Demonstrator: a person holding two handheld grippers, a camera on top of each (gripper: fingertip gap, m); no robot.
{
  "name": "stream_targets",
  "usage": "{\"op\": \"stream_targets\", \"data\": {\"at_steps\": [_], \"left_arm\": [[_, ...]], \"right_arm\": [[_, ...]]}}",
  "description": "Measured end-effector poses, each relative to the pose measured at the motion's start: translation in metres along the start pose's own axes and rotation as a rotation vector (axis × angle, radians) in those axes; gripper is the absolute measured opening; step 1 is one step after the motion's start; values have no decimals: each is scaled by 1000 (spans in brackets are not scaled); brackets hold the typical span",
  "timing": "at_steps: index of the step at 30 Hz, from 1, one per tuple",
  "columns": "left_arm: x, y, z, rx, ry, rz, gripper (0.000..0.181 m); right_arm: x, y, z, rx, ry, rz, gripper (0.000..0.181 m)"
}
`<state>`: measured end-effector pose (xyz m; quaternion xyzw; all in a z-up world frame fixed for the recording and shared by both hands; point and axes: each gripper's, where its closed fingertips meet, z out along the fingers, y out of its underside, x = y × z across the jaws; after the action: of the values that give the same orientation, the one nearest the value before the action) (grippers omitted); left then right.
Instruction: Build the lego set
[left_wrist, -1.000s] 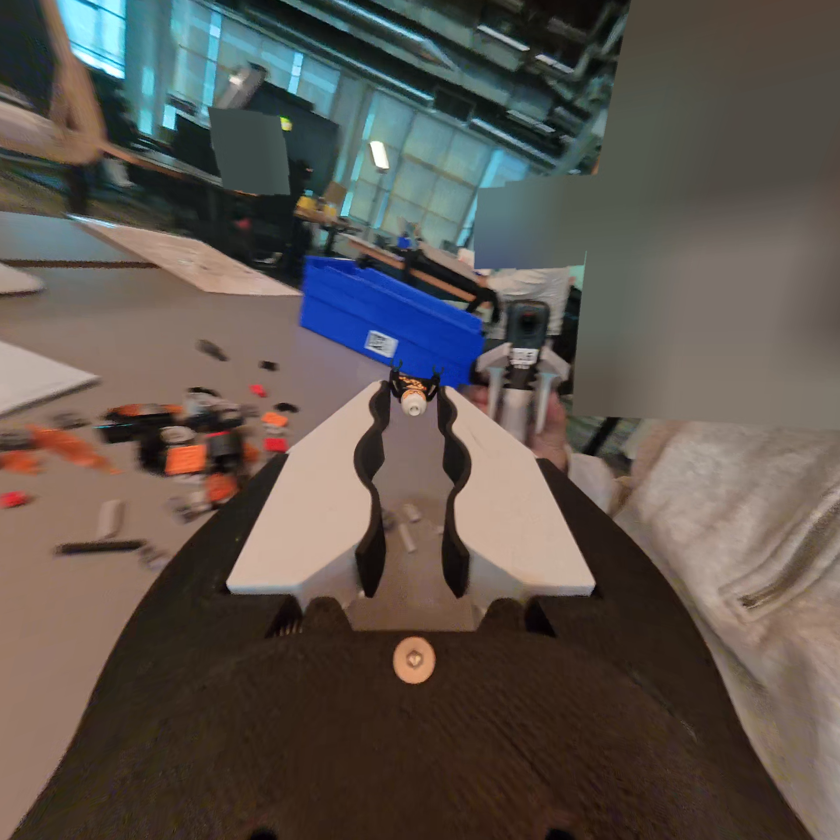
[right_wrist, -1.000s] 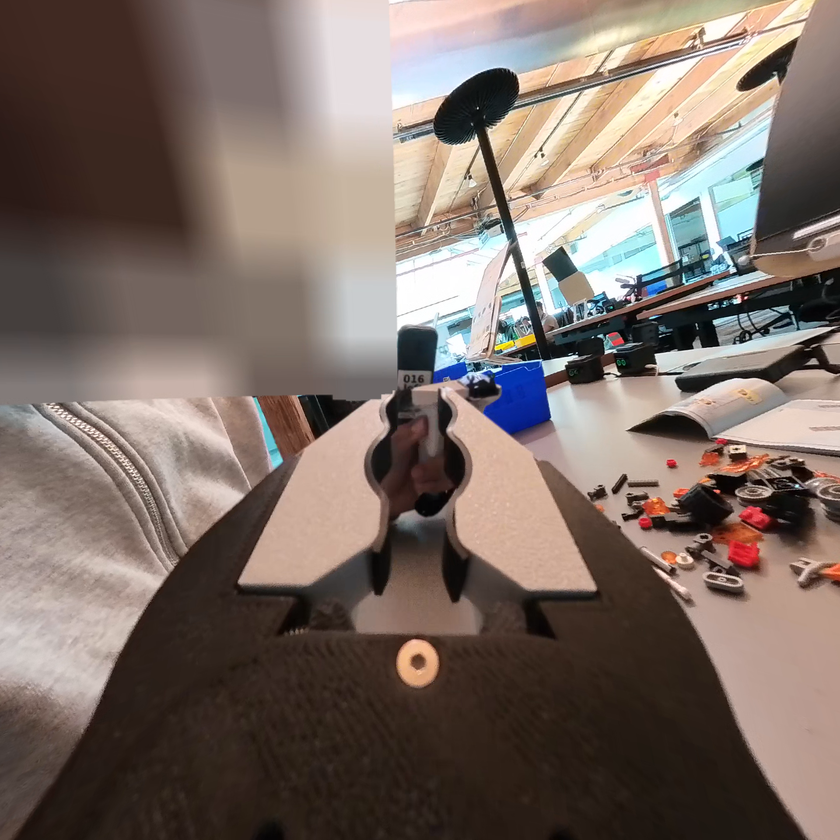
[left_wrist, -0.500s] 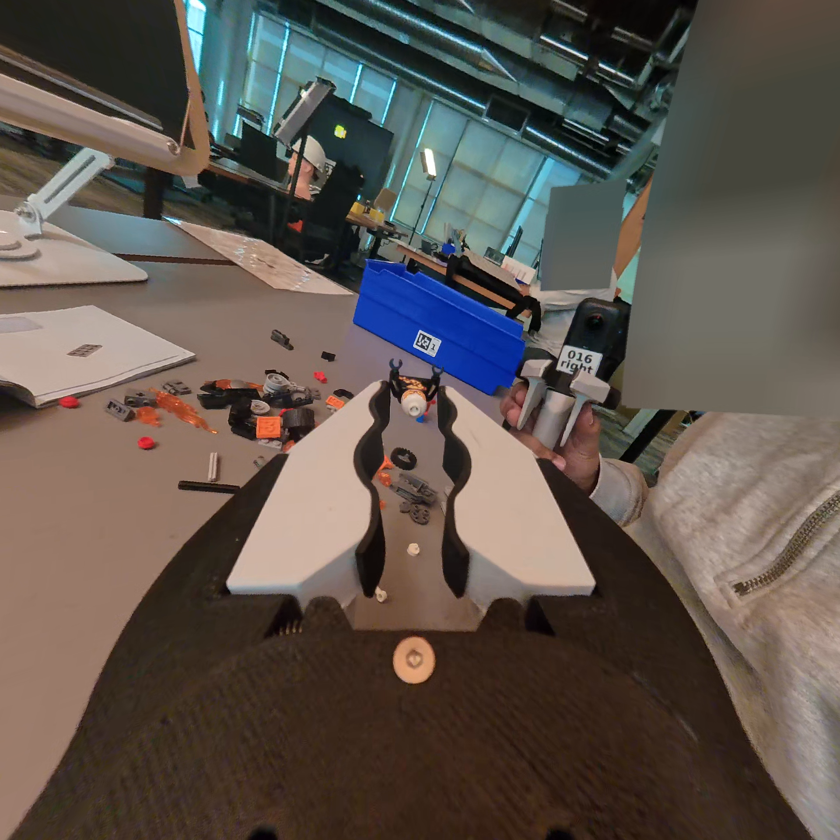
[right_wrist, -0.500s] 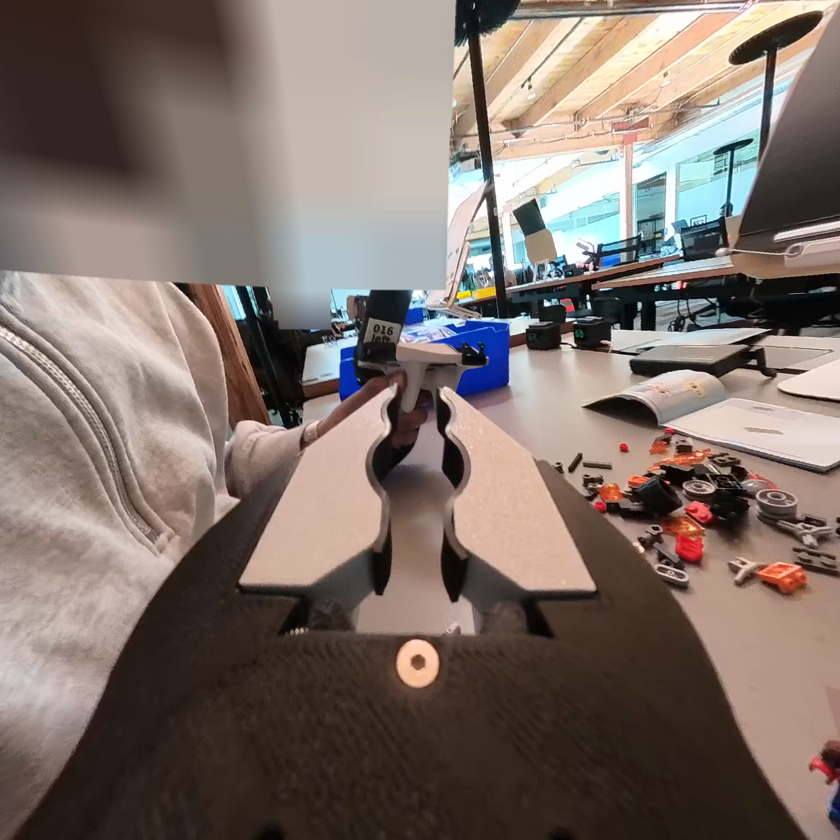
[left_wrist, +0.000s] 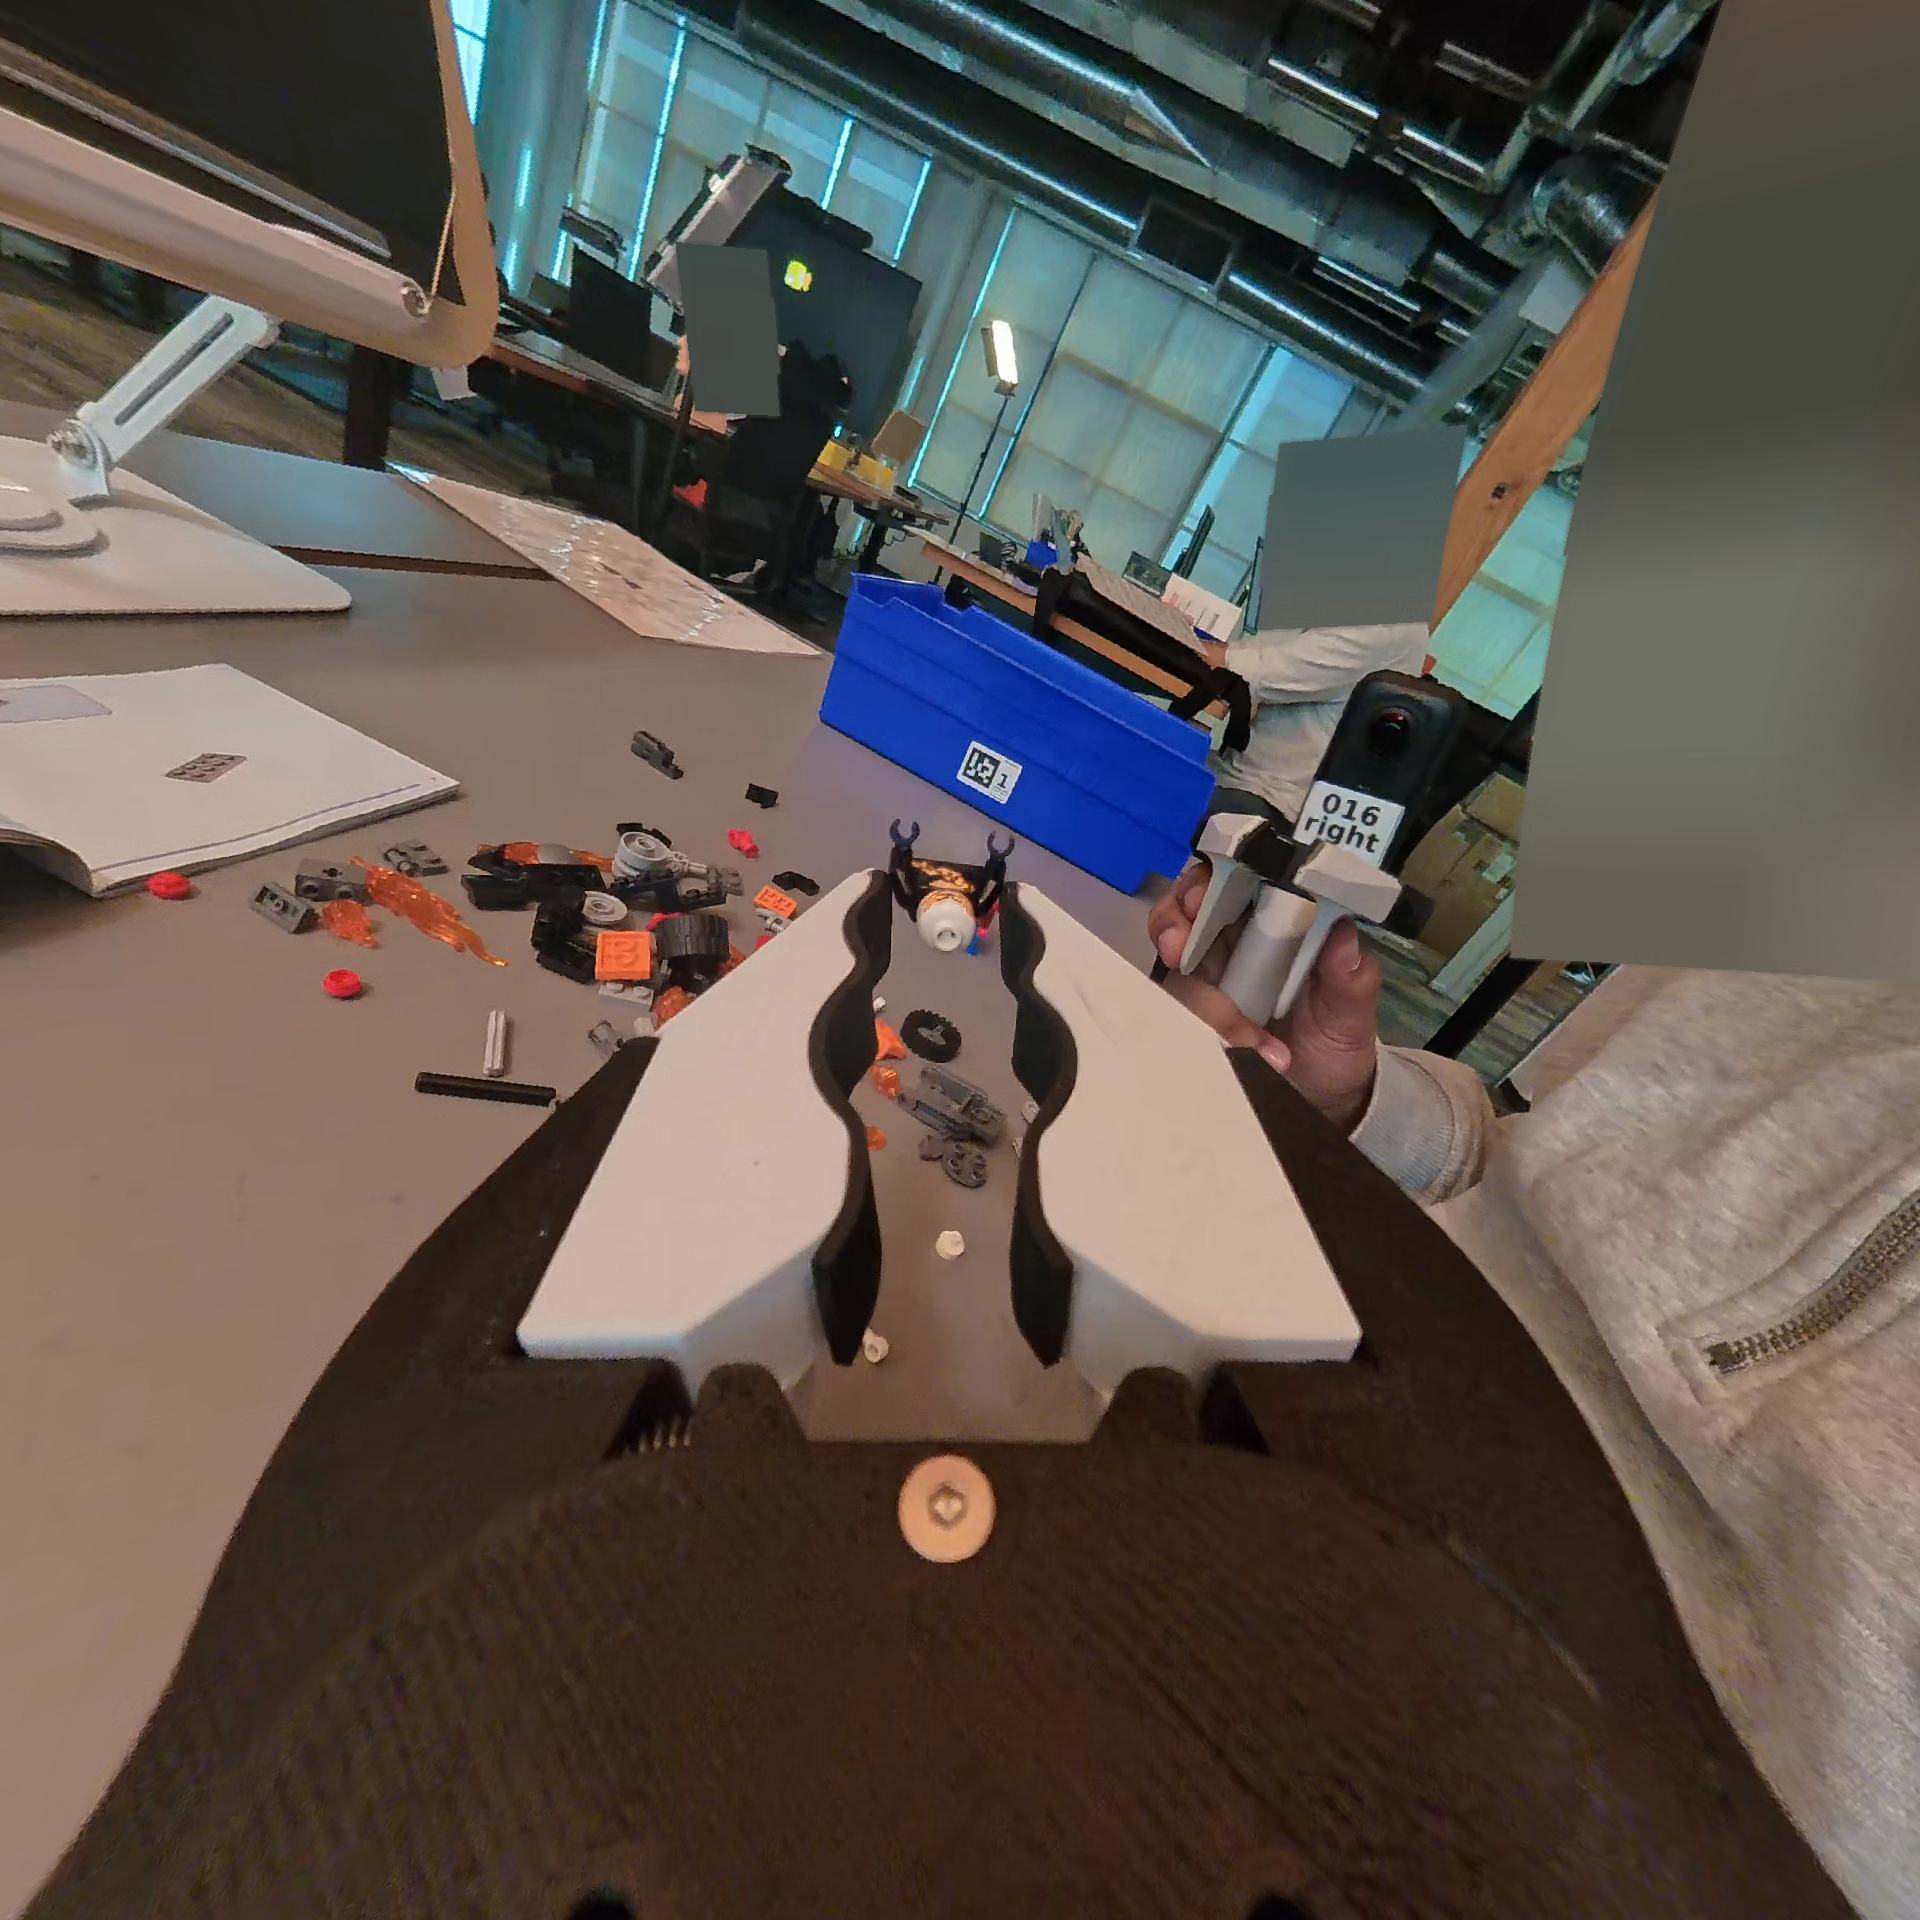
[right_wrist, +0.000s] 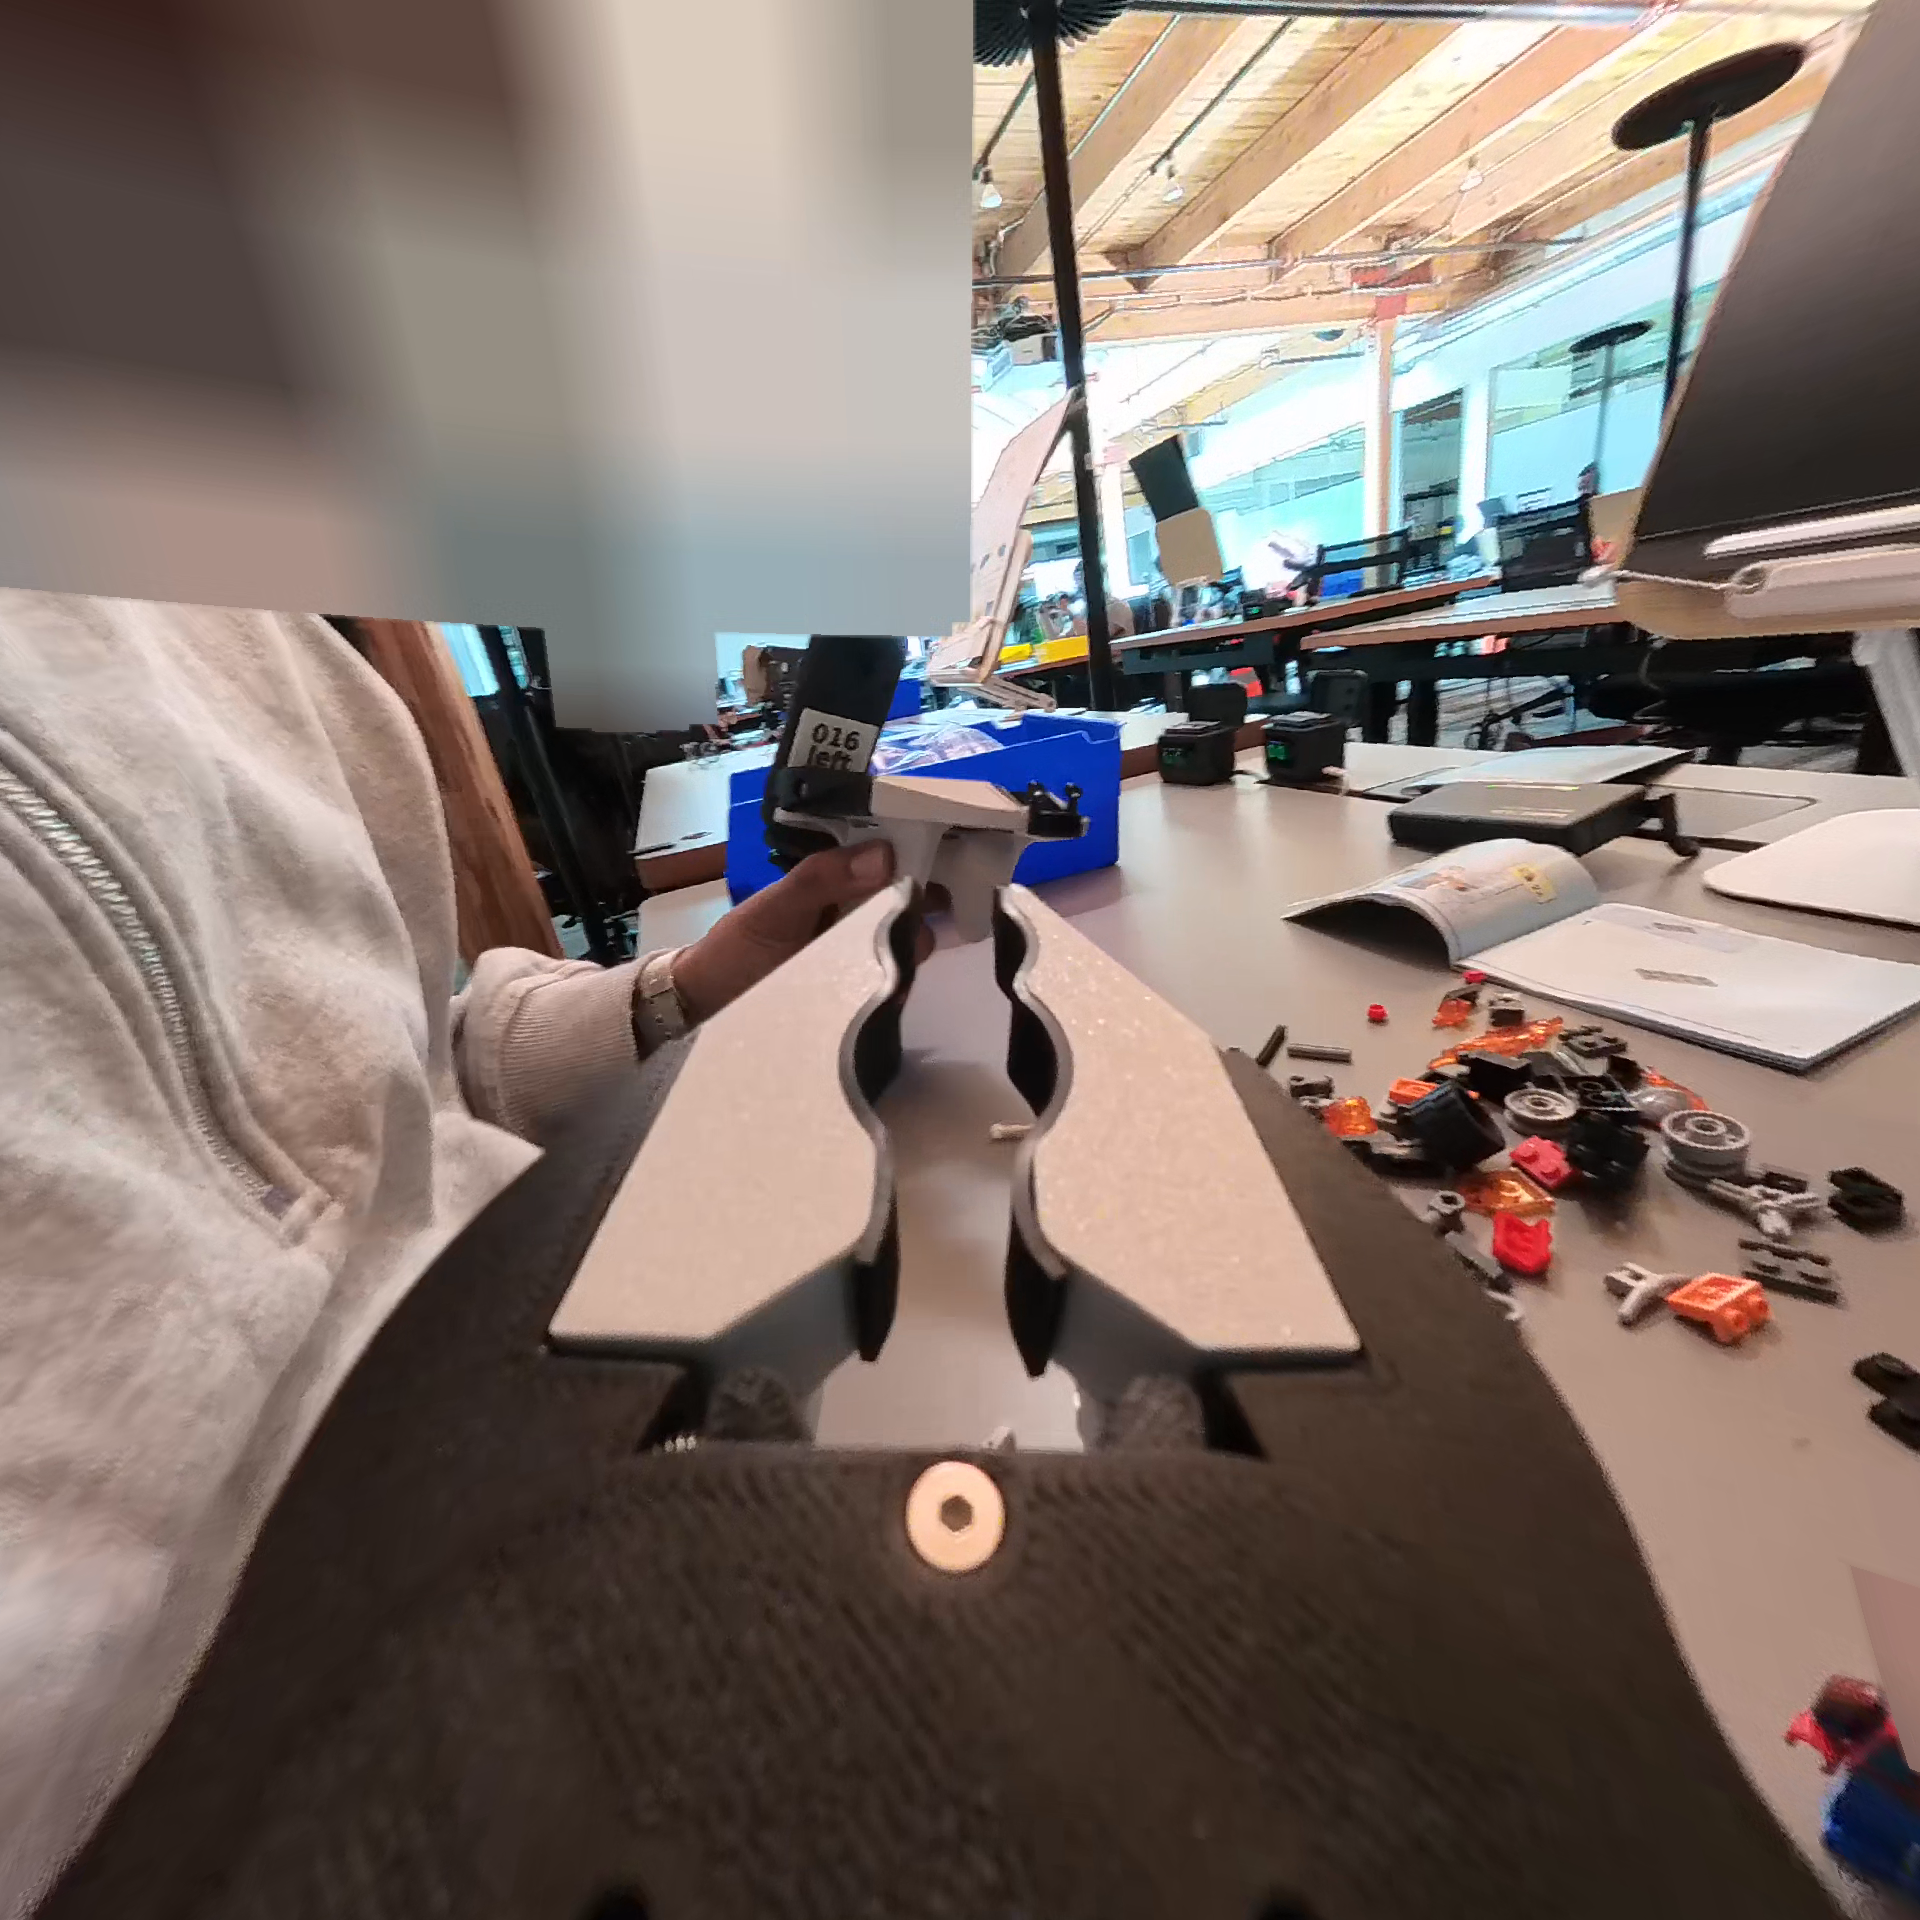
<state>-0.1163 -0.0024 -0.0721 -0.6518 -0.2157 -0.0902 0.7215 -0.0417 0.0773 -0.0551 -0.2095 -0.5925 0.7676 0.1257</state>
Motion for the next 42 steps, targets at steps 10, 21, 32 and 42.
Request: {"op": "stream_targets", "data": {"at_steps": [10, 21, 32, 42], "left_arm": [[-8, -6, -13, 39, -33, -35, 17], [-35, -6, -29, 54, -93, -166, 17], [-38, -5, -29, 68, -63, -249, 17], [-38, -2, -27, 62, -69, -247, 18]], "right_arm": [[57, 15, 47, -348, 187, 42, 20], [159, 61, 71, -788, 436, -91, 35], [161, 105, 74, -934, 344, 84, 43], [160, 37, 44, -716, 396, 133, 29]]}}
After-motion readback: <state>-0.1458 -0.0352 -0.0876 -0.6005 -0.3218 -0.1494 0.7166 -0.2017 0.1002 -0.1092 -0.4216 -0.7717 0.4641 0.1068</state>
